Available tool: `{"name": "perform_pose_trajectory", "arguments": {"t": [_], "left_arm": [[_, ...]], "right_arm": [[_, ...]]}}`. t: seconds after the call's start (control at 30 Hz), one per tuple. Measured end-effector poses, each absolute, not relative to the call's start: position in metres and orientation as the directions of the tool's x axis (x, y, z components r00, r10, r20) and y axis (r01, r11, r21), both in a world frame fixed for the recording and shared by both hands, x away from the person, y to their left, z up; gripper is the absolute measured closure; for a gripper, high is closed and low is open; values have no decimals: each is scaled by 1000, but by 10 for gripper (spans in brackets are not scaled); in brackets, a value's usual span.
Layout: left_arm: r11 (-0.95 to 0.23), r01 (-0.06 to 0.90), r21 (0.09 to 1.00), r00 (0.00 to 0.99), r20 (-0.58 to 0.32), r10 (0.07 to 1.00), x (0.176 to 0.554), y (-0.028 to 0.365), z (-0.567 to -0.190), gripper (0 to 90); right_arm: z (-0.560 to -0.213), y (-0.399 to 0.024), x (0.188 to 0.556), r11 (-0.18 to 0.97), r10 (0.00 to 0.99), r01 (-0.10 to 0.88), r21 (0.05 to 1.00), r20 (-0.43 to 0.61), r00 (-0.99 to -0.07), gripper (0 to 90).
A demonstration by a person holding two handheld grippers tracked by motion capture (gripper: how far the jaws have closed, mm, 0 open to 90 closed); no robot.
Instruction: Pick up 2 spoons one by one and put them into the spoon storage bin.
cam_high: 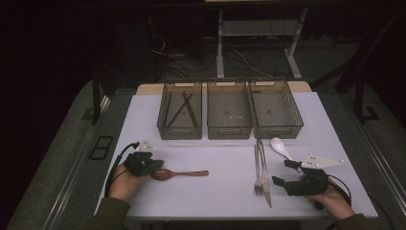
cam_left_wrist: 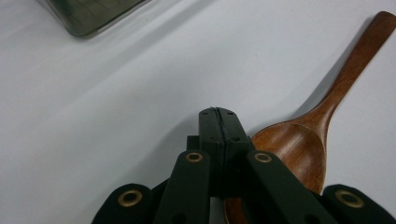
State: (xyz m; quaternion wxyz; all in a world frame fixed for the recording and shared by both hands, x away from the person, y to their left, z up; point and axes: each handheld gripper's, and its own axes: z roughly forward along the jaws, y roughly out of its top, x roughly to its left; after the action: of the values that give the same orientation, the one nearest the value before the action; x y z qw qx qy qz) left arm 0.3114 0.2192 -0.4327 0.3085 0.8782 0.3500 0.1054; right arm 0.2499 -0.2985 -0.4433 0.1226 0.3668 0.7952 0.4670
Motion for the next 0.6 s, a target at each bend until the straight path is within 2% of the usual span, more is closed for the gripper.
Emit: {"name": "perform_pose_trajectory", "arguments": {"t": [0.1,0.23,0.4,0.5,0.6], "left_arm": [[-531,544,649,727,-49,685,310,221,-425,844],[-511,529,678,737,-69,672,305,220,-419,701],[-523,526,670,753,-82,653,297,218,-419,528],[-535,528,660,760,-87,644,293,220,-422,458],[-542,531,652,758,-79,648,290,222,-425,438]], "right_arm": [[-444,-299,250,296,699,470,831,147,-700,171],[-444,-299,250,293,701,473,831,150,-697,172],[-444,-299,251,291,703,475,830,151,-695,171],[-444,-299,251,292,702,475,830,151,-696,171],[-444,-299,250,293,701,473,831,149,-697,171]]}}
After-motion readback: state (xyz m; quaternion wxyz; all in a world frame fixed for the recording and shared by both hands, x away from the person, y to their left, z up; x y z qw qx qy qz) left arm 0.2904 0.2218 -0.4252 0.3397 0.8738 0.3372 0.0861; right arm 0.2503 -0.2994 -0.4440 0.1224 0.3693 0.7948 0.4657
